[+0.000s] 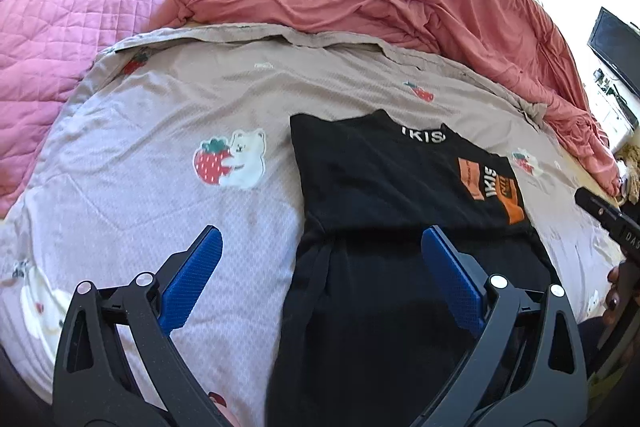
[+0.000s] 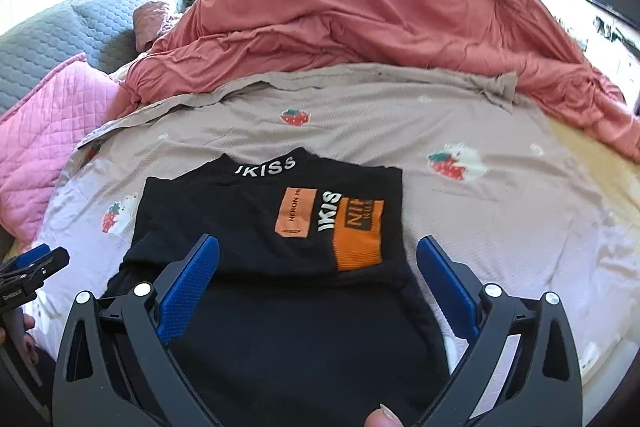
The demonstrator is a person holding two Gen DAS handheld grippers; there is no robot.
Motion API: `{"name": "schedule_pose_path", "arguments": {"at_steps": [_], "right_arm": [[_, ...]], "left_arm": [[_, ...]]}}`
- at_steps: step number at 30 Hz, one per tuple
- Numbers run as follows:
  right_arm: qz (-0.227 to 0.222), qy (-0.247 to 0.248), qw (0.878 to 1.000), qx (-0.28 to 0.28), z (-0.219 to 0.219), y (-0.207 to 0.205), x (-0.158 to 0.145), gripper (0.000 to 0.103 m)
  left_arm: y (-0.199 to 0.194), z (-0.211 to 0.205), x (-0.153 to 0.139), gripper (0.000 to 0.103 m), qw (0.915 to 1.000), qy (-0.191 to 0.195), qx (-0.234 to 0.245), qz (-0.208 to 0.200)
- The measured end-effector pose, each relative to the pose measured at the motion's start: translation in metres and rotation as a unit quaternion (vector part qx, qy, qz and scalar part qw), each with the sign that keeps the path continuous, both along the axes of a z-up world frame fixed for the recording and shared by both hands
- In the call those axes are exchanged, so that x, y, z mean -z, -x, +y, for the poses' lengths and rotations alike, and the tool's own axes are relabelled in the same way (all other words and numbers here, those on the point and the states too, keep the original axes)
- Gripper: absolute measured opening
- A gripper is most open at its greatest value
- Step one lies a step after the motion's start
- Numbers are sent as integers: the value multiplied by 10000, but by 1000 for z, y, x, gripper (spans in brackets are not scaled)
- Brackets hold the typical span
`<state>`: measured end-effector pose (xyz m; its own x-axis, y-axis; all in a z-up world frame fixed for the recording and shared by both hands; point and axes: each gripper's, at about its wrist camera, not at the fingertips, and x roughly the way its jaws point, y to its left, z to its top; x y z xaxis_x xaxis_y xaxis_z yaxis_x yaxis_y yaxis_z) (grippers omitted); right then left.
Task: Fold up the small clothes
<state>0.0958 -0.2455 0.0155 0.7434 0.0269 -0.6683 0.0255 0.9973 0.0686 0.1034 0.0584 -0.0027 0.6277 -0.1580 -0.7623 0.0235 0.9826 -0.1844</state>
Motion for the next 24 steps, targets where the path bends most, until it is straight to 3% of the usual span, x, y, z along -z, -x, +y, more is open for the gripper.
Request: {"name": "schedule_pose_path", "arguments": {"at_steps": [17,24], "right_arm": [[181,98,9998,36,-41,47,3,98],[829,33,9960,334,-59,67,31,98]], "left_arm": [[34,7,12,94,9992,-265,-9,314],[47,10,33,94,9968,-383,44,694]]}}
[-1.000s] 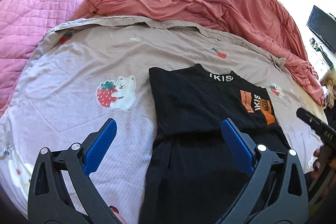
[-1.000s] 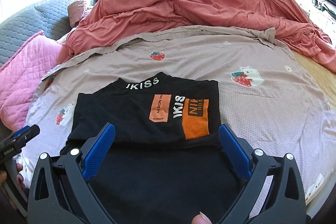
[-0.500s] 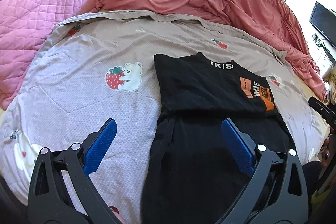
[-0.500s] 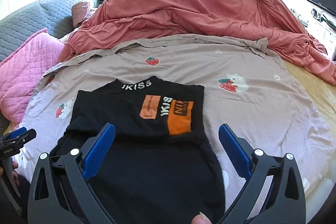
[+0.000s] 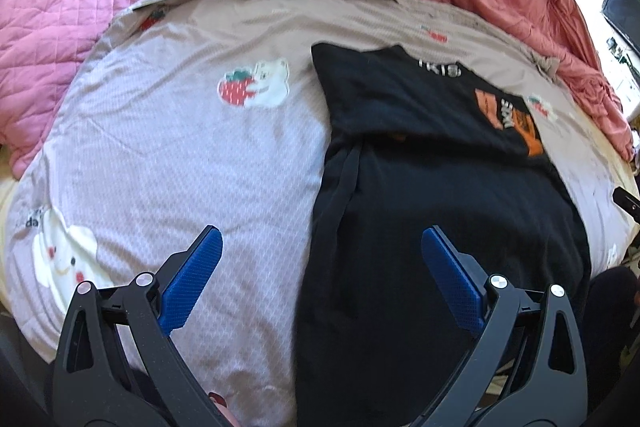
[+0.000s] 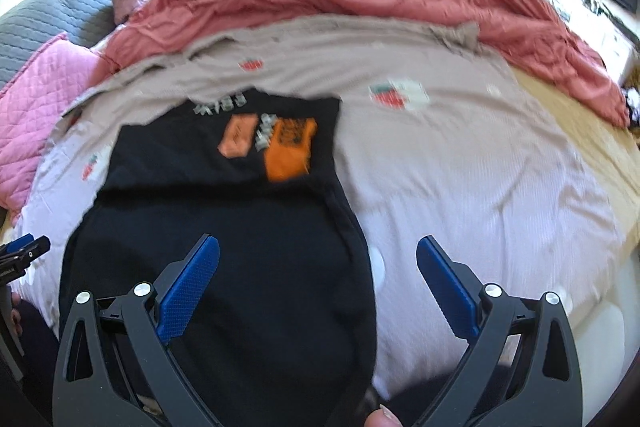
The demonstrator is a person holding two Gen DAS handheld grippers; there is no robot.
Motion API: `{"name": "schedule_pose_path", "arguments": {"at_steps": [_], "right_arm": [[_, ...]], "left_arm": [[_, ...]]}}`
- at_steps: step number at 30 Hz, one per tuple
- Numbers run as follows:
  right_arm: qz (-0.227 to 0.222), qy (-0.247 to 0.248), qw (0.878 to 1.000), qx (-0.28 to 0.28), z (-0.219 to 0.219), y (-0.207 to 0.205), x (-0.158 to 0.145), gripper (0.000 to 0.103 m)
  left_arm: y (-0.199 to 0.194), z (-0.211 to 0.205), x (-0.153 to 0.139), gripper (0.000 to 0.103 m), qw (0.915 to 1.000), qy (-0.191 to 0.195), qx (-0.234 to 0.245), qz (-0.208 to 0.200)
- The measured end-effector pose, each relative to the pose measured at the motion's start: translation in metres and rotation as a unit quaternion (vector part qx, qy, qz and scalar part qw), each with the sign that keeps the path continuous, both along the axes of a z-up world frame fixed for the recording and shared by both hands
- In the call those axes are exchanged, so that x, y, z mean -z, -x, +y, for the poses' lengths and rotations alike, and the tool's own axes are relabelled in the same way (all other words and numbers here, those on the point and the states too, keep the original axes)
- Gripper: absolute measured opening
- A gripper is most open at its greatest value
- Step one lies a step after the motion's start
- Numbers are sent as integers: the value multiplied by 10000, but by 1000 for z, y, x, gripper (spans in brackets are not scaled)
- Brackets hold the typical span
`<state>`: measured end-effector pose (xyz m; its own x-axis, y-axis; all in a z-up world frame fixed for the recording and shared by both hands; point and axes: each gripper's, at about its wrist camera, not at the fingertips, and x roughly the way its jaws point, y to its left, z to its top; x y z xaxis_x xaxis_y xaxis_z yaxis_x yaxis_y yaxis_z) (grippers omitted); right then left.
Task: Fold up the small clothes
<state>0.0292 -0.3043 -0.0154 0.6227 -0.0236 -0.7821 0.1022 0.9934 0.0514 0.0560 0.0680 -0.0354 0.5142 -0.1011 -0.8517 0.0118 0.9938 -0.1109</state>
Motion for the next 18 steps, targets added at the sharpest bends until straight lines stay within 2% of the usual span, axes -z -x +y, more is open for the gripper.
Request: {"name": "schedule_pose_path", "arguments": {"at_steps": [5,10,15,18], "right_arm": [[445,-192,9985,248,-14,10,18,98],[792,-305,9962,219,-16,15,31,98],[1469,104,9889,204,-3,12,56,98],[1734,284,9842,201,-1,10,68,98]], "left_arm": [[7,1,10,94,9997,28,37,230],[12,7,23,94,9982,243,3,550],[20,12,38,94,9950,334,-63,936],[26,12,44,94,9928,531,-22,1070]]}}
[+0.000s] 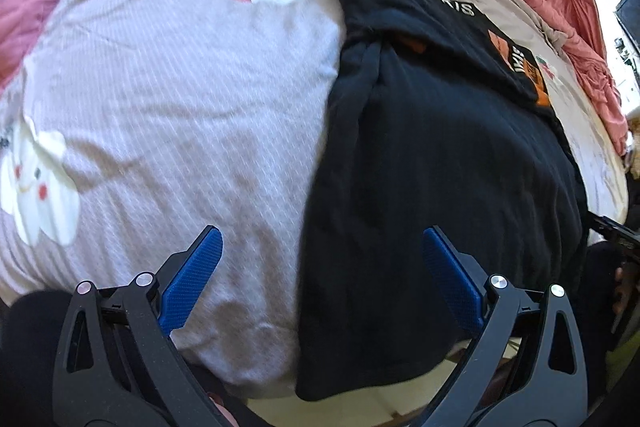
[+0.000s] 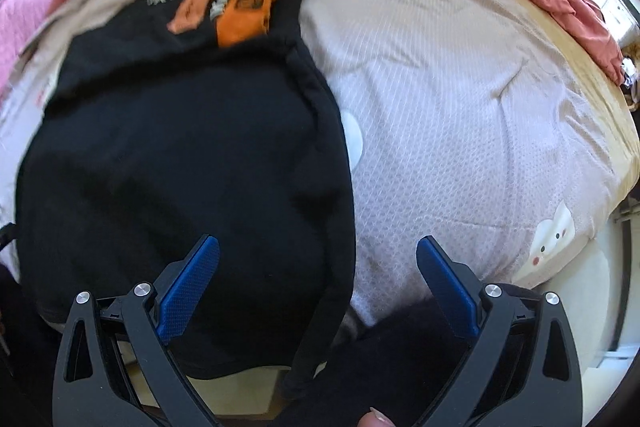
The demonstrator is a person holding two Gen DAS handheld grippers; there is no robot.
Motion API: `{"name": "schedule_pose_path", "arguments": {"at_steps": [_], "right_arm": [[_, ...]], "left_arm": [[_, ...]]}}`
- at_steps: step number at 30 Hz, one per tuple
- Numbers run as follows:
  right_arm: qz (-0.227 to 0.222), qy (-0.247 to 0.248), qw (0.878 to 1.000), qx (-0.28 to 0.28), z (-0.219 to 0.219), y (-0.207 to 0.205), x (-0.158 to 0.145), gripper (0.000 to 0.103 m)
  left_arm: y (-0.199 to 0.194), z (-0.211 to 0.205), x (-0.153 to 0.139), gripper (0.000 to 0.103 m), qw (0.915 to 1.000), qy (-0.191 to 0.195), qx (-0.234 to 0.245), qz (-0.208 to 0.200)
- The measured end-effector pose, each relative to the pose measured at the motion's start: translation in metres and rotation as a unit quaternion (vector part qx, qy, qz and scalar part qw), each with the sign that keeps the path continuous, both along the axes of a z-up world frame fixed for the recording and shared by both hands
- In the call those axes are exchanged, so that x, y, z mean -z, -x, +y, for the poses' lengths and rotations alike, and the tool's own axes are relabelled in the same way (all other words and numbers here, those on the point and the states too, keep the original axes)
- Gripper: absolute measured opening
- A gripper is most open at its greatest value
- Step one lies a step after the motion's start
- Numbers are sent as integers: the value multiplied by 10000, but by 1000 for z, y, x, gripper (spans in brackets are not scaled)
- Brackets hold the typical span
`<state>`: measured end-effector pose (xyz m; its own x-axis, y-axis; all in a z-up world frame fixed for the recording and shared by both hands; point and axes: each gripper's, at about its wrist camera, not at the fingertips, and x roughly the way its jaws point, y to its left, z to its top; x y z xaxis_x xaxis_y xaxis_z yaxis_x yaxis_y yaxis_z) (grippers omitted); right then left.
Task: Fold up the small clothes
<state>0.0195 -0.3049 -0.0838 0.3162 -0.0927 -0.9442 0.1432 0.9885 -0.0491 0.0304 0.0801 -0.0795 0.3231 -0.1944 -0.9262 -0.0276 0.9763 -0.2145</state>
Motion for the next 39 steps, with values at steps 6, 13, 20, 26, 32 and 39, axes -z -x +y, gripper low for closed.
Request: {"name": "schedule_pose_path", "arguments": {"at_steps": [6,13,20,26,32,39], "right_arm": [[315,-355,9989,53,-8,0,16,41],[-137,-821,9963,192,-21,12,0,10],[187,-1030,9933,481,-35,11,10,13],[214,-1231,9914,377,-33,6,13,12],[-461,-1822,9821,-88,-28,11,-13,10],[-219,-1805,9832,148,-35,4,-3,13]], "left_arm": [[8,-14,3,94,9995,43,308,25],[8,-23,1,60,9988,190,450,-50],[6,-12,7,53,9986,465,225,69],[5,-17,6,27,9994,301,179,-13],[7,-10,-4,3,9990,383,141,-158],[11,-22,-4,8,9990,208,351,-200]]}}
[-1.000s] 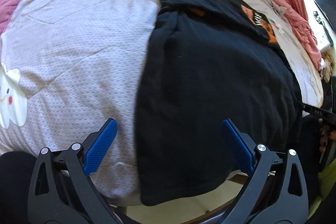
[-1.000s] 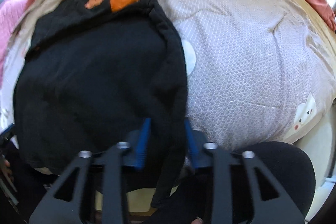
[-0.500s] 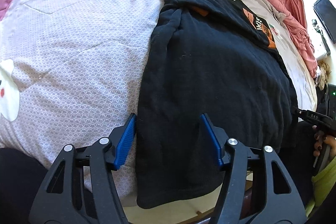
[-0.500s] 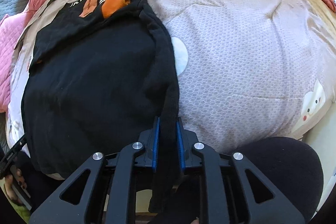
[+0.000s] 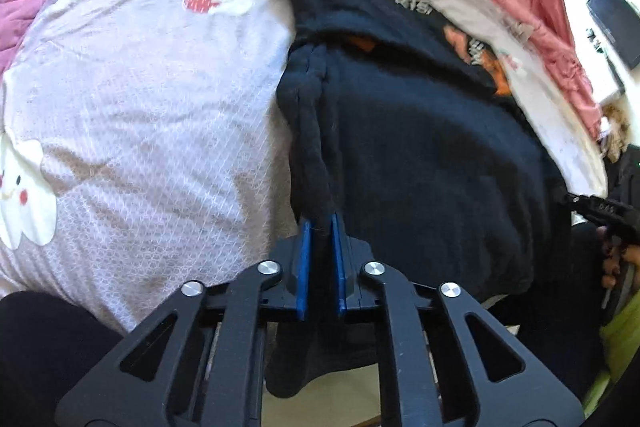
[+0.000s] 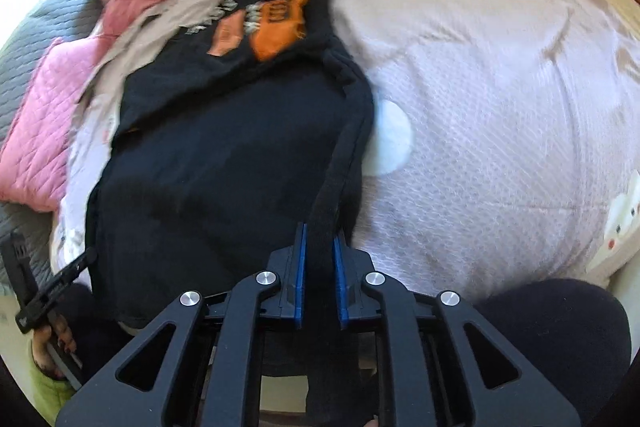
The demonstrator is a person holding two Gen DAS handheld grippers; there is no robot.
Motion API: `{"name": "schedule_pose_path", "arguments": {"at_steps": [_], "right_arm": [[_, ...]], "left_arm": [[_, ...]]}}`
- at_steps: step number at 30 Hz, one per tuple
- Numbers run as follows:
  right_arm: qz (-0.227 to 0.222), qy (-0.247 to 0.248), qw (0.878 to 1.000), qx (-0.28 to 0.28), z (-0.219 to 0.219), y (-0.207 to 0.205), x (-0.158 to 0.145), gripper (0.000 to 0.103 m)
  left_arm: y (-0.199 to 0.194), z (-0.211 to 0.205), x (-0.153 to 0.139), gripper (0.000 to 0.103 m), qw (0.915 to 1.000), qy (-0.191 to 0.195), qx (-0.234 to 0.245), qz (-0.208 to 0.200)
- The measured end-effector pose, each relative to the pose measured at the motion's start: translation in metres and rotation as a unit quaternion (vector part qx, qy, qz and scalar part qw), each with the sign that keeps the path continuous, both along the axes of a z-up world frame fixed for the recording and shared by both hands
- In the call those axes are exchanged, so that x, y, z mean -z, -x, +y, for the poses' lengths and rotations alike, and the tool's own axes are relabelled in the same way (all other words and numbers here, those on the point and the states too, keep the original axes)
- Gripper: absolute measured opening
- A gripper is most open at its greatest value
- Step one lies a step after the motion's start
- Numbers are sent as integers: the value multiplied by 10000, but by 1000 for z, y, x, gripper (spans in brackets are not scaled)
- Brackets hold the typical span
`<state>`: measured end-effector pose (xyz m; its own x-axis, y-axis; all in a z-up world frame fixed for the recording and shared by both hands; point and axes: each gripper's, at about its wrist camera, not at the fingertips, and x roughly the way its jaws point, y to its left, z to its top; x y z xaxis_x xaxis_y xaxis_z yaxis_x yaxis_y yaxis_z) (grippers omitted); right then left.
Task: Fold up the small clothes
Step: 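Grasp the black hem with both grippers, then lift the hem with both grippers and fold it toward the collar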
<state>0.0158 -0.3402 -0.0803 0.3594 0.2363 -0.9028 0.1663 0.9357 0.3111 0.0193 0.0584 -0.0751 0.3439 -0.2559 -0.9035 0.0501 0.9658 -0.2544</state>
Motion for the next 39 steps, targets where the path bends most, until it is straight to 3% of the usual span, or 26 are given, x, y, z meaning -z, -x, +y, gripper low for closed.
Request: {"name": "schedule_pose_path", "arguments": {"at_steps": [3,5,7,8,13,16,19,25,30,34,39], "right_arm": [[257,70,9996,99,-1,-4,10,22],[417,72,9991,74,0,-4,17,23],[441,54,9990,9,1,-4,19,15],[399,-2,9992,-58,3,-4,17,9],[-300,-721,9967,-239,0,2,-4,8],[-831,-1256,9885,-120,-15,3,-18,8],[-1227,-1449,9818,-40,-26,-3,-28,8],[-1878,-1440,9716,27,-34,-40,-53,8],[-2233,-1310,9655,280,-45,-87,-65,8],[-2223,-1013,9693,270,-42,-126,-58,8],[-1989,-724,9768,336,-39,-165,-25,8]], "left_arm": [[-4,4,13,17,9995,60,-113,284],[-5,7,15,19,9992,147,-167,328],[-7,7,19,19,9989,196,-157,387],[-7,7,19,11,9988,245,-139,405],[-4,11,6,5,9982,562,-87,196],[-7,14,-10,5,9957,916,-119,-24],[-17,22,-30,5,9926,1163,-195,-274],[-58,36,-65,5,9872,1260,-437,-871],[-98,44,-69,5,9830,1298,-751,-1058],[-130,40,-61,5,9840,1099,-891,-1086],[-166,33,-38,5,9866,855,-990,-977]]}}
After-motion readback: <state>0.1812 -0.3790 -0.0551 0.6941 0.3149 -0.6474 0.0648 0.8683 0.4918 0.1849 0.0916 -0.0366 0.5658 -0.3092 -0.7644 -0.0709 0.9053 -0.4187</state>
